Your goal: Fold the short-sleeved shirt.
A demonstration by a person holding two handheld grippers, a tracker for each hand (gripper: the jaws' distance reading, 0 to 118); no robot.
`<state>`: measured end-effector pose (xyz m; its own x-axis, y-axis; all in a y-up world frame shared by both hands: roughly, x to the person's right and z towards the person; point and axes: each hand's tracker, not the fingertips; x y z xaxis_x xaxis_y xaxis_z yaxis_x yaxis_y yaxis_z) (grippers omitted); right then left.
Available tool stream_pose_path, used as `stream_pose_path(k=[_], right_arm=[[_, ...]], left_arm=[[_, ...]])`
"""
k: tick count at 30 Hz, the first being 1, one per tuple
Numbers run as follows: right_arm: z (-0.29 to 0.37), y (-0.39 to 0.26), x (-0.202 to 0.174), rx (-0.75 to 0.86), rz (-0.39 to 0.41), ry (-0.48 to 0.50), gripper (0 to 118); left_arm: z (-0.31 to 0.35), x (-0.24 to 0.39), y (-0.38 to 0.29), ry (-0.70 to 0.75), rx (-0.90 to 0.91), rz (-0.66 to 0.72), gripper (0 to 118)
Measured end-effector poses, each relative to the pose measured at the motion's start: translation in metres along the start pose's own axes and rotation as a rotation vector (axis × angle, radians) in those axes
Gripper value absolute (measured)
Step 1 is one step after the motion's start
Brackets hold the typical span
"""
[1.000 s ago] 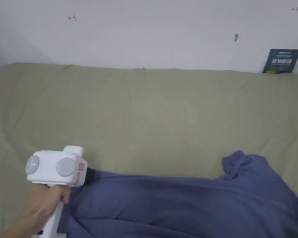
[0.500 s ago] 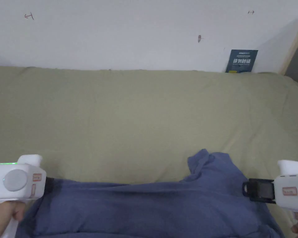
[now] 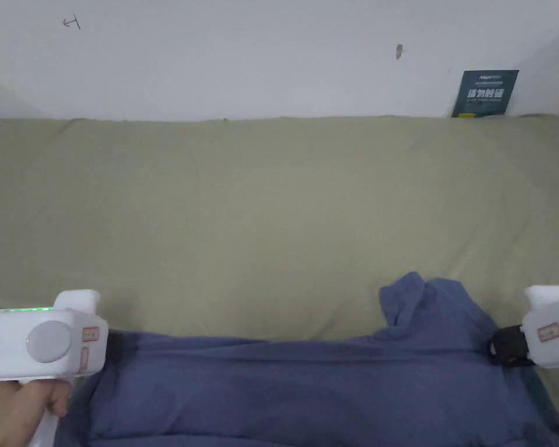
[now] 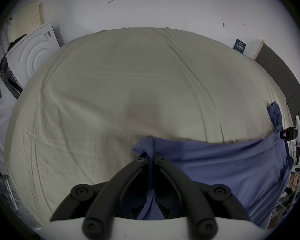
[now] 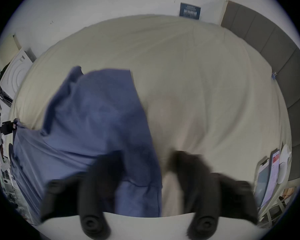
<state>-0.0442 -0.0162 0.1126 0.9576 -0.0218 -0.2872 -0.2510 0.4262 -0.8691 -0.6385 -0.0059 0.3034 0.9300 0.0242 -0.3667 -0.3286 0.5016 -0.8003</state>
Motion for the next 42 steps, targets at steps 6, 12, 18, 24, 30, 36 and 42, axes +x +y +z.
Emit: stream_pose_path(k=[6, 12, 18, 24, 30, 36, 42], right_arm=[[0.061, -0.02, -0.029, 0.112, -0.008, 0.026, 3], [0.103, -0.033, -0.033, 0.17, -0.019, 0.064, 3], [0.143, -0.065, -0.031, 0.226, -0.034, 0.106, 3], [0.18, -0.116, -0.029, 0.278, -0.034, 0.119, 3], [0.199, -0.177, -0.031, 0.298, -0.018, 0.129, 3], [0.192, -0.232, -0.029, 0.261, -0.034, 0.136, 3], [0.171, -0.264, -0.022, 0.204, -0.058, 0.139, 3]], left_arm=[[0.019, -0.002, -0.005, 0.002, 0.025, -0.004, 3], [0.063, -0.007, -0.011, -0.026, 0.086, 0.008, 3], [0.105, -0.017, -0.038, -0.044, 0.138, 0.011, 3], [0.142, -0.029, -0.079, -0.068, 0.179, 0.022, 3], [0.167, -0.04, -0.128, -0.079, 0.198, 0.022, 3], [0.168, -0.051, -0.174, -0.08, 0.189, 0.018, 3], [0.153, -0.059, -0.203, -0.087, 0.134, 0.024, 3]])
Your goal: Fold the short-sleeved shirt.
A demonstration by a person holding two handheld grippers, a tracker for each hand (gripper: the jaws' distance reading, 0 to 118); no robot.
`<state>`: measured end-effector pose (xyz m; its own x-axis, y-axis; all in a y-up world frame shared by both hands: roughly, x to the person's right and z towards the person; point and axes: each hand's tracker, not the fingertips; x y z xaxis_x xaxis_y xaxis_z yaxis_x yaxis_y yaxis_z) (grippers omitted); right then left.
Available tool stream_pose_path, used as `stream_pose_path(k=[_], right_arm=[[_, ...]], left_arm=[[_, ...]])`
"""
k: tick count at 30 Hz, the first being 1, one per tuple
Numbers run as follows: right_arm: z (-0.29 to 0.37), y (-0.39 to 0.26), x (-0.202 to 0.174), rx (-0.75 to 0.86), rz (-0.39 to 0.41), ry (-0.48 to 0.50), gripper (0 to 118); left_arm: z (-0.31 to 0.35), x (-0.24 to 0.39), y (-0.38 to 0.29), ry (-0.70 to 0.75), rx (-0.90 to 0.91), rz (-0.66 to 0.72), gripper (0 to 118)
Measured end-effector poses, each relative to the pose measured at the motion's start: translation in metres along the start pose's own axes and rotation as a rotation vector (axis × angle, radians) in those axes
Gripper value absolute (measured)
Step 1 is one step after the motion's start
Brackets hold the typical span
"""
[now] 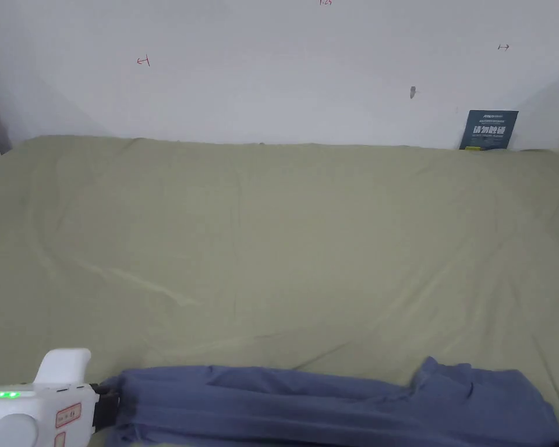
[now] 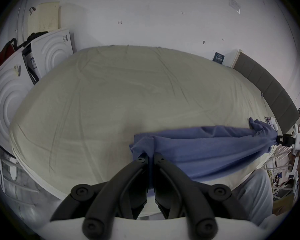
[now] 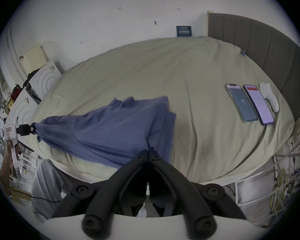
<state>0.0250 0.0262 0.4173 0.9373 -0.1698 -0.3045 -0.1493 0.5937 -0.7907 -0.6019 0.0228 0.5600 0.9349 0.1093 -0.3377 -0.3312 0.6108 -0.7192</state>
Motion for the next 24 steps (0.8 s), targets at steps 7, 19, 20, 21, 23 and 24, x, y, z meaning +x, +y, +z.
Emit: stream_pose_path(k=[7, 19, 20, 21, 23, 24], right_arm=[[-0.011, -0.005, 0.001, -0.034, -0.022, 0.002, 24], [0.04, 0.014, -0.033, 0.105, -0.044, -0.085, 97], [0.043, 0.014, -0.038, 0.152, -0.055, -0.064, 97], [0.048, 0.014, -0.046, 0.194, -0.07, -0.063, 89], [0.052, 0.015, -0.064, 0.215, -0.028, -0.113, 20], [0.048, 0.014, -0.066, 0.264, -0.017, -0.145, 1]], left_arm=[[-0.011, 0.0, -0.014, 0.003, -0.055, 0.001, 34], [0.049, -0.01, 0.006, -0.003, 0.067, 0.078, 79], [0.052, -0.012, 0.006, -0.032, 0.079, 0.112, 79], [0.056, -0.015, 0.007, -0.068, 0.082, 0.137, 67], [0.063, -0.01, 0.007, -0.039, 0.138, 0.184, 0], [0.064, -0.008, 0.007, -0.056, 0.094, 0.162, 0]])
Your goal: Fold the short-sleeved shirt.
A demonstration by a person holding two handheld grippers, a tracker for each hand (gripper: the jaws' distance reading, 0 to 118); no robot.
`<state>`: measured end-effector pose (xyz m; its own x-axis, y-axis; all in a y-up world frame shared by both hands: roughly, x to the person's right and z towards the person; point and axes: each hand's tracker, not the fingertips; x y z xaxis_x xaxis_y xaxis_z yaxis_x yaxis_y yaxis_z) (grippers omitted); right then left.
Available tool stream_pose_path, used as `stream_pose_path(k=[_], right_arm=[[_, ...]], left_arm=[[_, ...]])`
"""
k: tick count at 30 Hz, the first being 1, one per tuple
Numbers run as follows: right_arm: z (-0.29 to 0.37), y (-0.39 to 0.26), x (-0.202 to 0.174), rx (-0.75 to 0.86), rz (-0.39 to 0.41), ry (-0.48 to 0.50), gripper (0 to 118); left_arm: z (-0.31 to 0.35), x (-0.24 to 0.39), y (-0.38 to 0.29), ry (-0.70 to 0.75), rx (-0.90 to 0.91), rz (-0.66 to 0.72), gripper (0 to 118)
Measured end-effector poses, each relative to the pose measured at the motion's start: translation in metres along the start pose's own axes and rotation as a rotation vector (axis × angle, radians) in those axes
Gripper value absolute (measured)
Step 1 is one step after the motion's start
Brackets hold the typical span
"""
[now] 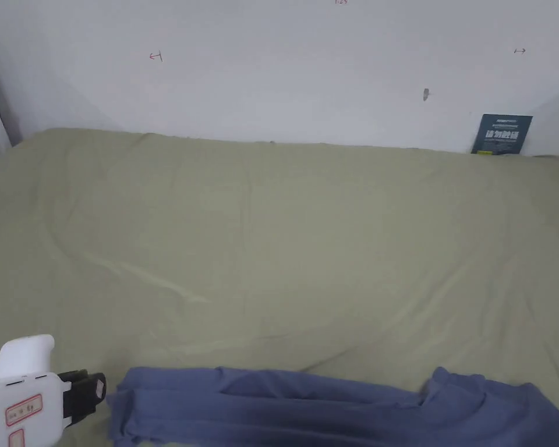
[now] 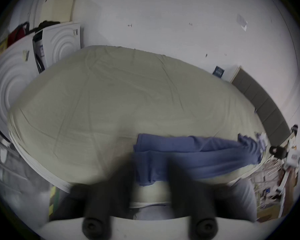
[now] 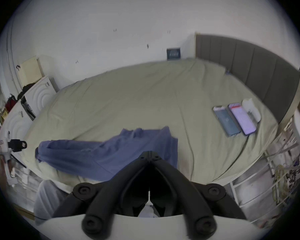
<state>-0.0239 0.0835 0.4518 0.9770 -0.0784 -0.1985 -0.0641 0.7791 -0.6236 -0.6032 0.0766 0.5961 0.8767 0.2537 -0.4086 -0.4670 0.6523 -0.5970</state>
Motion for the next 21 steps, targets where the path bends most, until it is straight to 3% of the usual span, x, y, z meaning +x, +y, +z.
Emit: stream_pose_path(k=[2, 5, 8, 13, 16, 17, 18, 19, 21], right_arm=[[0.001, 0.002, -0.006, -0.002, 0.016, 0.041, 1], [0.02, -0.005, -0.029, 0.073, 0.0, 0.043, 1], [0.035, -0.012, -0.05, 0.129, 0.035, 0.015, 1], [0.053, -0.026, -0.079, 0.221, 0.083, -0.064, 1], [0.058, -0.026, -0.091, 0.21, 0.09, -0.047, 1], [0.06, -0.026, -0.094, 0.21, 0.096, -0.047, 1], [0.062, -0.027, -0.097, 0.212, 0.102, -0.045, 1], [0.063, -0.027, -0.101, 0.211, 0.106, -0.046, 1], [0.064, -0.025, -0.103, 0.201, 0.102, -0.037, 1]], left_arm=[[0.002, -0.001, -0.002, -0.017, 0.011, 0.025, 0], [-0.005, -0.028, -0.001, -0.019, 0.0, 0.071, 0], [-0.01, -0.042, -0.004, -0.061, -0.021, 0.122, 0], [-0.039, -0.079, 0.001, -0.219, -0.104, 0.195, 0], [-0.056, -0.078, 0.005, -0.321, -0.162, 0.224, 3], [-0.061, -0.08, 0.007, -0.346, -0.171, 0.23, 19], [-0.067, -0.082, 0.01, -0.372, -0.166, 0.211, 77], [-0.073, -0.077, 0.012, -0.413, -0.207, 0.188, 118], [-0.084, -0.079, 0.013, -0.413, -0.204, 0.241, 113]])
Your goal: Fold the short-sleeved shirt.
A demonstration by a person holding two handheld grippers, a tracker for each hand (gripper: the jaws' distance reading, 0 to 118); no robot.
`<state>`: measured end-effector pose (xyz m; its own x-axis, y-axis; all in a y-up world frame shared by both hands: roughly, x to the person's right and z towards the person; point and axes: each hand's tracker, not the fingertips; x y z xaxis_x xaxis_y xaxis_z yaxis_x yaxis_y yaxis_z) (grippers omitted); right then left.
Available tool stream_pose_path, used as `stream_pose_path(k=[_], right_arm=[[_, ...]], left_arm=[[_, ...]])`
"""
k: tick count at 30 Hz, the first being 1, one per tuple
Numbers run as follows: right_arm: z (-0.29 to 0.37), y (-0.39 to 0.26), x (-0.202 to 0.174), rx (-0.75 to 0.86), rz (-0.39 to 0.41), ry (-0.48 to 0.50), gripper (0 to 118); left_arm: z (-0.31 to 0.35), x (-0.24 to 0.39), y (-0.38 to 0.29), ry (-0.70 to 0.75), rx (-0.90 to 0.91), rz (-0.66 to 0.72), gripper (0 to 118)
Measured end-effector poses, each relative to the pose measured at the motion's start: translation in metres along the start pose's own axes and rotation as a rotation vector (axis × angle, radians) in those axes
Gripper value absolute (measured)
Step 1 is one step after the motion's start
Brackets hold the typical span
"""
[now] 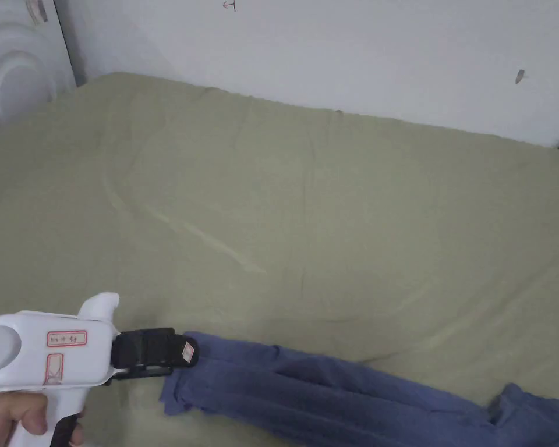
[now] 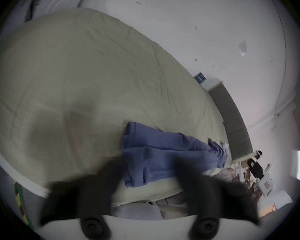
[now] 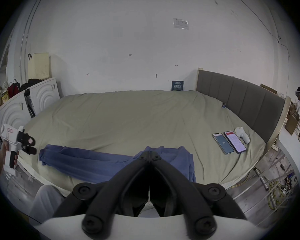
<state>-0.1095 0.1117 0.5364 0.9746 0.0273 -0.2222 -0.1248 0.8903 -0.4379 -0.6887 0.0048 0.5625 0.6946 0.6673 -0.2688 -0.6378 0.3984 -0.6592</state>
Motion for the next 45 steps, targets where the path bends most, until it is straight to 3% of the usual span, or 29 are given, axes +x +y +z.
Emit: stream_pose_path(k=[8, 13, 15, 16, 17, 18, 19, 21, 28, 37, 45], right_arm=[[-0.003, -0.006, 0.006, -0.039, -0.072, -0.017, 1], [0.001, -0.007, 0.011, -0.029, -0.085, -0.041, 1], [0.001, -0.005, 0.011, -0.027, -0.093, -0.039, 1], [0.002, -0.004, 0.011, -0.023, -0.094, -0.036, 1], [0.003, -0.004, 0.011, -0.021, -0.094, -0.033, 1], [0.005, -0.004, 0.011, -0.017, -0.092, -0.03, 1], [0.005, -0.004, 0.012, -0.012, -0.089, -0.025, 1], [0.007, -0.002, 0.013, -0.006, -0.092, -0.023, 1], [0.012, 0.007, 0.022, 0.035, -0.09, -0.027, 1], [0.01, 0.007, 0.027, 0.041, -0.109, 0.01, 1], [0.008, 0.001, 0.028, 0.023, -0.106, 0.026, 1]], left_arm=[[-0.051, -0.024, 0.016, -0.152, -0.159, 0.126, 113], [-0.076, -0.011, 0.013, -0.276, -0.198, 0.144, 113], [-0.082, -0.008, 0.017, -0.247, -0.183, 0.107, 111], [-0.079, -0.006, 0.019, -0.243, -0.182, 0.102, 102], [-0.076, -0.006, 0.02, -0.225, -0.163, 0.082, 72], [-0.077, -0.006, 0.018, -0.14, -0.162, 0.072, 10], [-0.078, -0.005, 0.016, -0.085, -0.152, 0.039, 12], [-0.077, -0.004, 0.012, -0.136, -0.188, 0.054, 11], [-0.049, 0.001, 0.02, -0.093, -0.099, 0.061, 11], [0.04, -0.022, 0.034, 0.112, 0.034, 0.072, 11], [0.043, 0.019, 0.032, 0.273, 0.022, -0.001, 11]])
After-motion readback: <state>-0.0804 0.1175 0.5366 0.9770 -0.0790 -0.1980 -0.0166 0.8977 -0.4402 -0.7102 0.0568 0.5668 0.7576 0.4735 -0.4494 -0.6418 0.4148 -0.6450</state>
